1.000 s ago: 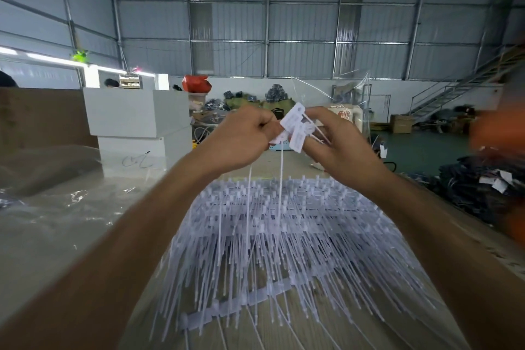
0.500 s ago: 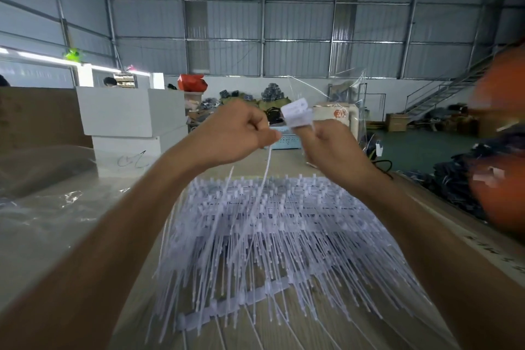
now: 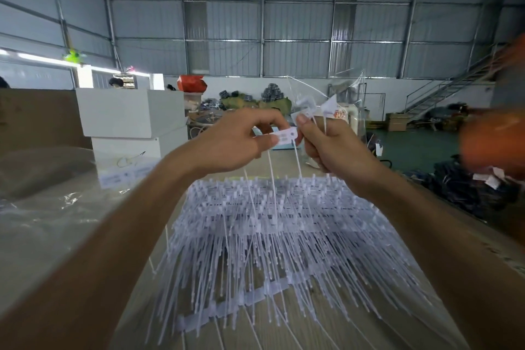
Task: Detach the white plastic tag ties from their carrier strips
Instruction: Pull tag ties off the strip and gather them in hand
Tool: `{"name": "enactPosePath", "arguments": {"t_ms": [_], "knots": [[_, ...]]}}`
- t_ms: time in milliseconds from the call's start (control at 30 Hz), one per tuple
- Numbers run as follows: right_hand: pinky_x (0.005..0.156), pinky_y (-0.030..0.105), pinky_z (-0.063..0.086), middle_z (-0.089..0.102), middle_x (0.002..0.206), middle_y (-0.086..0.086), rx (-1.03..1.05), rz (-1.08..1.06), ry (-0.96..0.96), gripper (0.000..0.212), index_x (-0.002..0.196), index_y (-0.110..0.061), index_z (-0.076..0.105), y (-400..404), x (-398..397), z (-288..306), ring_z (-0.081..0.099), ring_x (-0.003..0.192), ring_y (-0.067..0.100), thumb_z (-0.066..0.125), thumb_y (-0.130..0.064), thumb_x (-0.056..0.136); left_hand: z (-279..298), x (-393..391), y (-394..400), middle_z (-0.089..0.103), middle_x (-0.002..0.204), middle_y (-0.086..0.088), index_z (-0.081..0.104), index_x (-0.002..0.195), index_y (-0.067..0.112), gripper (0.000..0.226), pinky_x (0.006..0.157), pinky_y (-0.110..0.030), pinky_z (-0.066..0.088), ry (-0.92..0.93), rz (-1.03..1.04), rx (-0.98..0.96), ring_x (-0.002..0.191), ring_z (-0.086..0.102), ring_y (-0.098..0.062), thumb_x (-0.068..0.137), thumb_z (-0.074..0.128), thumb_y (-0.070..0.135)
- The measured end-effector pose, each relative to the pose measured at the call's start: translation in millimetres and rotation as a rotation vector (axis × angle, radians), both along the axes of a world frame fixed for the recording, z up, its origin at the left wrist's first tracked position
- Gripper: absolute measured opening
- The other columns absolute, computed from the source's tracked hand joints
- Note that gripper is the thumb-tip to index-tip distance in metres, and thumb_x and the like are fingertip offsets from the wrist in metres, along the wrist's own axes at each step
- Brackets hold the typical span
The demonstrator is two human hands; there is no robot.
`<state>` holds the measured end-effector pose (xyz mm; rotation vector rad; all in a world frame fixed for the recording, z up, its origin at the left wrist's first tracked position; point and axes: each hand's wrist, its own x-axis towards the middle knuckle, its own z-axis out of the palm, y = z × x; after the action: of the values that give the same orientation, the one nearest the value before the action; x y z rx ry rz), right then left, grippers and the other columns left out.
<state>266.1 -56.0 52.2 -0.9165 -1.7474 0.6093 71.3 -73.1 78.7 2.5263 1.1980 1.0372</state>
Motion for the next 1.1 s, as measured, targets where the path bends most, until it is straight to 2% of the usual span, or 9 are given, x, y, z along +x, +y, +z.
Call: {"name": "enactPosePath", "arguments": {"t_ms": [200,300,400,567,733,833,933,1033,1100], "knots": [[0.045,0.022,0.028,0.040,0.052,-0.009,0.013,0.091,0.003,0.044,0.058,-0.029,0.059,-4.1,-0.7,2.2,0.033,0.044,0.005,0.058,-0.041,0.099,0.2,0.8,-1.7,0.067,0.098,-0.001,0.065,0.099,0.018,0.009,0.084,-0.050,0.056,-0.068,-0.003,0.044,0.079,0.068,-0.027,0.092,0.070,0.015],[0.045,0.006,0.033,0.051,0.046,-0.019,0.086,0.141,-0.084,0.024,0.076,-0.022,0.066,-5.4,-0.6,-0.6,0.047,0.043,-0.004,0.062,-0.024,0.099,0.0,1.6,-3.2,0.069,0.099,-0.001,0.064,0.098,0.018,0.012,0.085,-0.051,0.055,-0.086,-0.013,0.045,0.086,0.068,-0.029,0.090,0.073,0.017],[0.046,0.003,0.035,0.054,0.046,-0.022,0.104,0.152,-0.082,0.016,0.089,-0.009,0.068,-4.9,1.2,-0.6,0.052,0.045,-0.008,0.060,-0.016,0.100,-1.7,1.4,0.3,0.068,0.099,0.000,0.063,0.096,0.020,0.011,0.088,-0.051,0.054,-0.086,0.019,0.039,0.090,0.068,-0.024,0.091,0.072,0.022],[0.046,0.023,0.028,0.041,0.049,-0.008,0.038,0.071,0.031,0.029,0.086,-0.002,0.065,-0.2,1.4,-2.7,0.034,0.045,0.007,0.061,-0.027,0.100,-6.0,0.9,9.7,0.068,0.091,0.011,0.065,0.091,0.026,0.010,0.091,-0.044,0.053,-0.017,0.193,0.095,0.089,0.064,-0.011,0.098,0.062,0.031],[0.047,0.030,0.021,0.037,0.053,0.000,-0.004,0.132,0.076,0.023,0.084,-0.008,0.066,0.1,-0.8,-4.3,0.030,0.047,0.012,0.064,-0.026,0.097,-6.5,2.8,7.7,0.070,0.080,0.005,0.061,0.084,0.025,0.019,0.084,-0.041,0.055,-0.070,0.164,0.004,0.079,0.067,-0.009,0.102,0.056,0.022],[0.043,0.015,0.029,0.048,0.049,-0.014,0.097,0.145,-0.039,0.011,0.084,-0.020,0.066,-2.9,1.4,-3.3,0.039,0.042,0.002,0.068,-0.020,0.095,-6.3,6.0,5.9,0.063,0.073,0.007,0.059,0.080,0.025,0.024,0.065,-0.030,0.043,-0.096,0.170,0.007,0.067,0.058,-0.003,0.103,0.054,0.024],[0.047,0.004,0.034,0.052,0.048,-0.027,0.238,0.095,-0.119,0.019,0.080,-0.028,0.060,-4.3,0.9,-3.2,0.050,0.047,-0.007,0.070,-0.018,0.094,-4.9,10.4,5.1,0.052,0.062,0.018,0.060,0.077,0.022,0.027,0.059,-0.024,0.033,-0.120,0.211,0.033,0.059,0.051,0.003,0.103,0.053,0.025],[0.051,0.007,0.035,0.055,0.053,-0.028,0.332,0.016,-0.201,0.010,0.085,-0.019,0.067,-4.2,-0.6,-2.5,0.052,0.052,-0.008,0.070,-0.024,0.093,-1.9,10.6,2.4,0.057,0.064,0.013,0.064,0.077,0.016,0.030,0.061,-0.027,0.035,-0.153,0.223,0.027,0.061,0.051,-0.002,0.103,0.053,0.026],[0.050,0.013,0.032,0.052,0.050,-0.017,0.440,-0.069,-0.281,0.022,0.083,-0.009,0.070,-2.4,-1.9,-3.4,0.048,0.050,-0.001,0.070,-0.028,0.093,0.4,9.3,0.9,0.062,0.071,0.000,0.064,0.075,0.011,0.031,0.066,-0.031,0.039,-0.150,0.233,0.014,0.067,0.055,-0.014,0.102,0.053,0.023]]}}
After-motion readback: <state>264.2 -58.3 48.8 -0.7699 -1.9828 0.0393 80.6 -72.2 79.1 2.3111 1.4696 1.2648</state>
